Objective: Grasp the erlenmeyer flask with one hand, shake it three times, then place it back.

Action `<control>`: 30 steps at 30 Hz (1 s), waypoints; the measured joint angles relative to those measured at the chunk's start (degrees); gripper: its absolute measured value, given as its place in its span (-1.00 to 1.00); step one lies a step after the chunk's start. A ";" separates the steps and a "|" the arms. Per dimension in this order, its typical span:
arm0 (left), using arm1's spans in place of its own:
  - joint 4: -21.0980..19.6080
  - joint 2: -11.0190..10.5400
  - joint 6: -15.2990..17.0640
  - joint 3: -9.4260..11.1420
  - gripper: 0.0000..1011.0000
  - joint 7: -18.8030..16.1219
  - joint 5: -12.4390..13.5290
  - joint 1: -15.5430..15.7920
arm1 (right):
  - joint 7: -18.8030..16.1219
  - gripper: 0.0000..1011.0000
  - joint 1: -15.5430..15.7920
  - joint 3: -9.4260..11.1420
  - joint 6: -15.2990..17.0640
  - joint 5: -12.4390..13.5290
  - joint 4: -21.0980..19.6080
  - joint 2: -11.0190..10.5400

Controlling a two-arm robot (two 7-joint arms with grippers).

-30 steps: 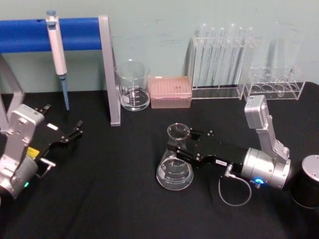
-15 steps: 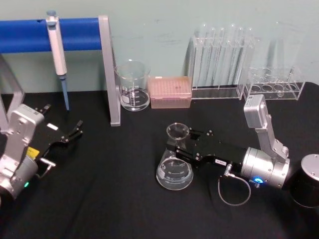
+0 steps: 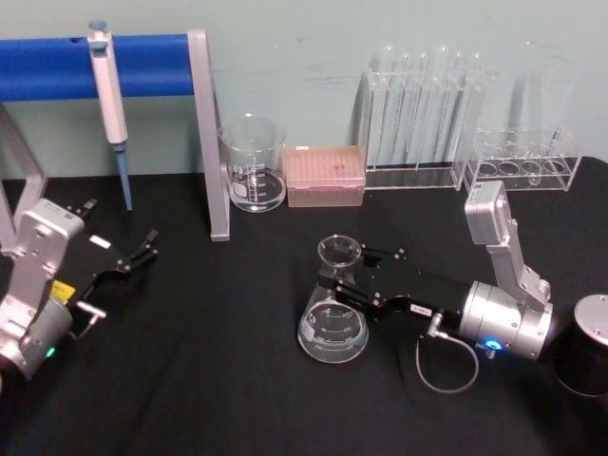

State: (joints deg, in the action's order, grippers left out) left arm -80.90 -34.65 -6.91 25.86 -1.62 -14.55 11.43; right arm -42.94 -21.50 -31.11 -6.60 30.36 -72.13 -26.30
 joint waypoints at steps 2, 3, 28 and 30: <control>0.00 0.00 0.00 0.00 0.98 0.00 0.00 0.00 | 0.01 -0.10 0.01 0.00 0.01 -0.01 -0.01 0.00; 0.00 0.00 0.00 0.00 0.98 0.00 0.00 0.00 | 0.01 -0.10 0.01 0.00 0.01 -0.01 -0.01 0.00; 0.00 0.00 0.00 0.00 0.98 0.00 0.00 0.00 | 0.05 0.19 0.09 -0.03 0.23 -0.30 0.06 -0.01; 0.00 0.00 0.00 0.00 0.98 0.00 0.00 0.00 | 0.05 0.36 0.08 -0.03 0.22 -0.29 0.06 -0.01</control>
State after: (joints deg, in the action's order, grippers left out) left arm -80.90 -34.65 -6.91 25.86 -1.62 -14.55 11.43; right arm -42.89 -21.42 -31.14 -6.38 30.07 -72.06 -26.30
